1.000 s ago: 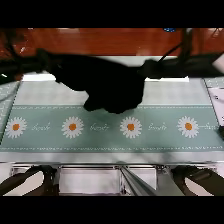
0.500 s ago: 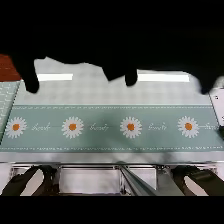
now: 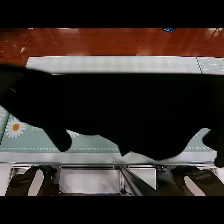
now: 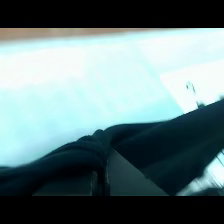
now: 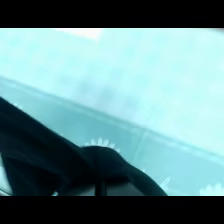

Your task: Fold the shirts.

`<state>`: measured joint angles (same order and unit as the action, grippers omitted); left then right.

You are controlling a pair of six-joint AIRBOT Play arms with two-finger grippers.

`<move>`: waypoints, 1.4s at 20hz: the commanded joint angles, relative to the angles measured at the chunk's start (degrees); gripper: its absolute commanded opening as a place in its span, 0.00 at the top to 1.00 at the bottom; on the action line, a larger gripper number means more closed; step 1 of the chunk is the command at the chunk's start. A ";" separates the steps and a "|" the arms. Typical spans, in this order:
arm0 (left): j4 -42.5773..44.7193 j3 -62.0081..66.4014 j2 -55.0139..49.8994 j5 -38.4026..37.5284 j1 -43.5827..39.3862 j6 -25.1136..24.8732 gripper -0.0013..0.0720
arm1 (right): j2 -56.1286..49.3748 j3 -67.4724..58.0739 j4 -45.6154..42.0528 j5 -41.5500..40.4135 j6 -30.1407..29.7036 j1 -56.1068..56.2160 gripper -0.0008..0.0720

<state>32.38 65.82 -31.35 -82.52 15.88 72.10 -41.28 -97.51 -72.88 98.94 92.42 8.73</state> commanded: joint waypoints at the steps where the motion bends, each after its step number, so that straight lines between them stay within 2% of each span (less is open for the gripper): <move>1: 1.33 -22.25 3.13 -0.48 -3.82 0.52 0.96 | -0.74 12.81 0.79 -8.04 -0.94 -0.04 0.96; 4: 1.31 -33.81 -1.40 12.52 -5.99 -0.48 0.96 | -10.01 16.44 0.90 -15.13 -3.34 -0.04 0.96; 8: 1.07 -33.44 -16.96 25.90 -7.39 -3.72 0.96 | -28.46 14.03 2.95 -24.65 -4.13 -0.04 0.96; 10: 1.01 -30.73 -26.29 29.81 -8.31 -4.96 0.96 | -37.77 10.21 5.81 -28.37 -3.93 -0.04 0.96; 13: 0.70 -24.52 -38.56 31.06 -9.57 -5.64 0.96 | -49.37 3.08 8.07 -31.43 -0.94 -0.09 0.95; 14: 0.68 -22.08 -42.03 30.97 -9.73 -5.64 0.90 | -52.33 0.83 8.57 -31.91 0.04 -0.11 0.78; 15: 0.79 -19.71 -44.63 30.53 -9.66 -5.64 0.56 | -54.36 -1.07 8.74 -31.80 0.37 -0.15 0.44; 16: 1.81 -16.65 -46.77 28.41 -8.76 -5.64 0.30 | -55.80 -3.41 8.72 -30.36 0.42 -0.76 0.43; 18: 7.10 -9.70 -48.50 21.57 -4.63 -4.94 0.29 | -55.56 -7.17 8.57 -25.42 0.17 -4.09 0.43; 20: 13.92 -5.44 -47.19 17.25 1.70 -1.29 0.29 | -52.74 -9.42 5.97 -17.90 -1.36 -9.75 0.43; 23: 16.57 -8.90 -42.27 13.05 10.80 0.59 0.29 | -45.11 -5.44 -4.42 -9.90 -1.68 -18.43 0.43; 25: 16.57 -17.44 -38.75 10.88 12.17 -1.42 0.29 | -36.98 7.98 -5.35 -14.05 -1.53 -22.36 0.43; 28: 15.58 -32.96 -35.15 9.22 9.70 -3.74 0.29 | -23.76 35.12 -1.46 -24.61 -2.23 -24.70 0.43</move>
<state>47.68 43.57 -69.76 -70.11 25.41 70.32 -75.53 -81.58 -75.02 80.62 90.89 -12.40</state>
